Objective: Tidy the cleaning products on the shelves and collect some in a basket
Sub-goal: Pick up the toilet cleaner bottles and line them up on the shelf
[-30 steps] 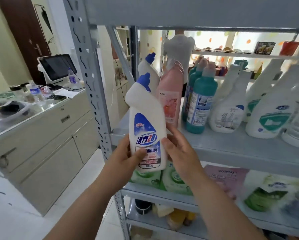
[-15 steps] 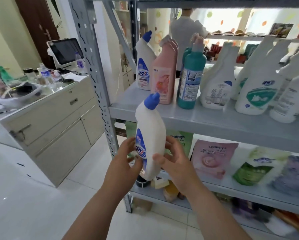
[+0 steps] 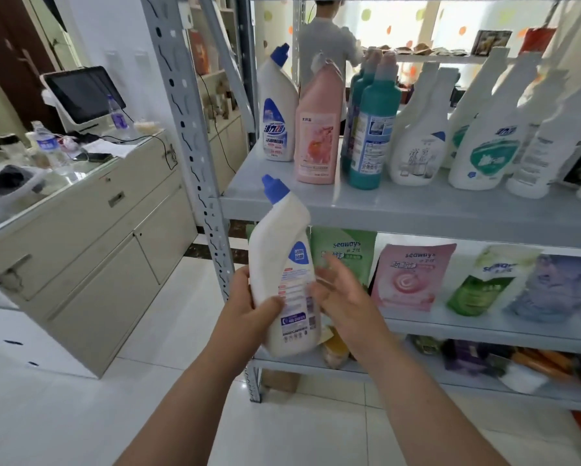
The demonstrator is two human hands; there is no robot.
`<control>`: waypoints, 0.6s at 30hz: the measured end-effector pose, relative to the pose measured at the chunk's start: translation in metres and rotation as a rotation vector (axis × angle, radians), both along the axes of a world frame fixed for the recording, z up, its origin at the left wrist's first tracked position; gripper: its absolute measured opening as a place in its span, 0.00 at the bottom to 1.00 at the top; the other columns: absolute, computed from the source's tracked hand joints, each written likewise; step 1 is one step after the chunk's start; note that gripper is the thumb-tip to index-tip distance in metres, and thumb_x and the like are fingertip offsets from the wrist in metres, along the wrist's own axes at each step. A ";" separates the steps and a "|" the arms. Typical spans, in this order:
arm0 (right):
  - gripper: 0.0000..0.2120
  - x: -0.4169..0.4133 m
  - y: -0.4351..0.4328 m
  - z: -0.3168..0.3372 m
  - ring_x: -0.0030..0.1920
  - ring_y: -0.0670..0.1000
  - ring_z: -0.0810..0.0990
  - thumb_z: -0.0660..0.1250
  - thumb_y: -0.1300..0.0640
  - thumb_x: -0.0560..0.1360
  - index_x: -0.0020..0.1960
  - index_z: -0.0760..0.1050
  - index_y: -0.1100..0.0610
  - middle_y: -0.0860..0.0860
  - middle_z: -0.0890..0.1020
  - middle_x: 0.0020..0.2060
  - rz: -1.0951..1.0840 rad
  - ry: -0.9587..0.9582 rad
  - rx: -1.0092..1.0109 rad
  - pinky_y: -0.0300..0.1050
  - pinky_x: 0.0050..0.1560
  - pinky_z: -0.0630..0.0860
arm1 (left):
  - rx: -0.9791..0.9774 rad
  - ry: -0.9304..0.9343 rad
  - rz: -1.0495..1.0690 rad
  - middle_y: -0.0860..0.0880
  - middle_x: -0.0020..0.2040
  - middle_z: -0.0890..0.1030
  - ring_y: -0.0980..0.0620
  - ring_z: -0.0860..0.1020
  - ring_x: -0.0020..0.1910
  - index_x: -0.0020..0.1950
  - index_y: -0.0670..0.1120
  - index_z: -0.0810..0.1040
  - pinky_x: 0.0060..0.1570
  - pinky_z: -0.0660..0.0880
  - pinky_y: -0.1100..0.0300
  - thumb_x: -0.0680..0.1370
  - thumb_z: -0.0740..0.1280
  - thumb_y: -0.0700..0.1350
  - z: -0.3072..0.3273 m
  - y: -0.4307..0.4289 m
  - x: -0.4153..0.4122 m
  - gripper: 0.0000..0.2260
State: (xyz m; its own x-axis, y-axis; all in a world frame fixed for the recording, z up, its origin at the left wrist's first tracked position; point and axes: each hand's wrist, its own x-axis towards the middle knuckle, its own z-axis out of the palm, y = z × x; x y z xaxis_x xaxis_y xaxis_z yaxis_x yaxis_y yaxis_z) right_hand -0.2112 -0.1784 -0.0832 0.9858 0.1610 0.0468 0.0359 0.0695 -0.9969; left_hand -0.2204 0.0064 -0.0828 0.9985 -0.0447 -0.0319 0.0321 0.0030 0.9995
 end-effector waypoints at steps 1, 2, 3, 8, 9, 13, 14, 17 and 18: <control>0.24 0.000 0.004 -0.005 0.60 0.42 0.83 0.74 0.43 0.74 0.66 0.70 0.32 0.35 0.83 0.59 0.031 0.056 0.040 0.40 0.52 0.82 | -0.047 0.039 0.000 0.51 0.55 0.84 0.48 0.86 0.52 0.61 0.59 0.71 0.48 0.85 0.45 0.64 0.72 0.54 0.000 0.003 -0.002 0.26; 0.22 -0.001 0.009 -0.009 0.60 0.47 0.85 0.74 0.44 0.74 0.66 0.74 0.35 0.41 0.85 0.60 0.044 0.090 0.069 0.44 0.53 0.83 | -0.078 0.067 0.004 0.49 0.55 0.85 0.46 0.86 0.51 0.61 0.58 0.73 0.48 0.84 0.44 0.66 0.70 0.52 0.001 0.005 -0.005 0.24; 0.21 -0.003 0.014 -0.010 0.60 0.50 0.85 0.74 0.43 0.73 0.64 0.78 0.36 0.45 0.86 0.60 0.045 0.109 0.097 0.49 0.54 0.84 | -0.106 0.089 0.007 0.47 0.55 0.85 0.45 0.86 0.50 0.61 0.56 0.74 0.47 0.84 0.44 0.68 0.69 0.50 0.002 0.006 -0.008 0.21; 0.26 -0.004 0.036 -0.019 0.65 0.62 0.81 0.76 0.39 0.72 0.66 0.82 0.49 0.59 0.83 0.65 0.043 0.288 0.454 0.68 0.67 0.75 | -0.556 0.352 0.012 0.39 0.50 0.87 0.42 0.87 0.44 0.59 0.43 0.79 0.35 0.83 0.52 0.77 0.70 0.48 0.009 0.012 -0.016 0.14; 0.32 -0.003 0.039 -0.020 0.67 0.63 0.80 0.77 0.36 0.70 0.68 0.81 0.52 0.61 0.81 0.67 0.061 0.343 0.520 0.68 0.69 0.74 | -0.637 0.409 0.005 0.39 0.49 0.87 0.42 0.87 0.42 0.58 0.43 0.80 0.34 0.82 0.52 0.74 0.71 0.49 0.009 0.013 -0.018 0.16; 0.42 -0.004 0.050 -0.020 0.70 0.62 0.78 0.74 0.31 0.70 0.75 0.73 0.54 0.60 0.78 0.70 0.151 0.419 0.626 0.62 0.68 0.75 | -0.843 0.510 -0.071 0.39 0.50 0.87 0.45 0.87 0.41 0.59 0.40 0.81 0.35 0.83 0.53 0.71 0.70 0.49 0.007 0.011 -0.020 0.20; 0.44 -0.004 0.052 -0.019 0.69 0.61 0.78 0.75 0.30 0.68 0.76 0.71 0.54 0.60 0.79 0.70 0.150 0.418 0.615 0.60 0.68 0.76 | -0.851 0.524 -0.102 0.40 0.52 0.87 0.45 0.87 0.43 0.60 0.40 0.83 0.37 0.83 0.53 0.73 0.70 0.50 0.005 0.009 -0.021 0.20; 0.52 0.000 0.056 -0.016 0.65 0.60 0.82 0.81 0.28 0.57 0.72 0.75 0.56 0.60 0.82 0.65 0.067 0.434 0.527 0.61 0.66 0.77 | -0.642 0.481 -0.164 0.45 0.49 0.87 0.49 0.86 0.43 0.53 0.45 0.88 0.40 0.83 0.55 0.82 0.65 0.51 0.000 0.012 -0.019 0.14; 0.54 0.002 0.057 -0.015 0.63 0.60 0.83 0.82 0.28 0.54 0.71 0.76 0.57 0.60 0.84 0.63 0.036 0.425 0.486 0.62 0.66 0.77 | -0.486 0.429 -0.181 0.46 0.46 0.87 0.51 0.86 0.41 0.52 0.46 0.88 0.39 0.83 0.56 0.84 0.64 0.48 0.000 0.014 -0.018 0.13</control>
State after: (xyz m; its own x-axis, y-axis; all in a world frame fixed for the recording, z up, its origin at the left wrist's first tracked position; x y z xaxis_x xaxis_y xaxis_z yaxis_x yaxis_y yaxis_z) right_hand -0.2087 -0.1219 -0.0986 0.9289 0.2529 -0.2706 -0.3657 0.5106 -0.7782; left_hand -0.2383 0.0201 -0.0833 0.8771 -0.3201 -0.3582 0.4686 0.4061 0.7845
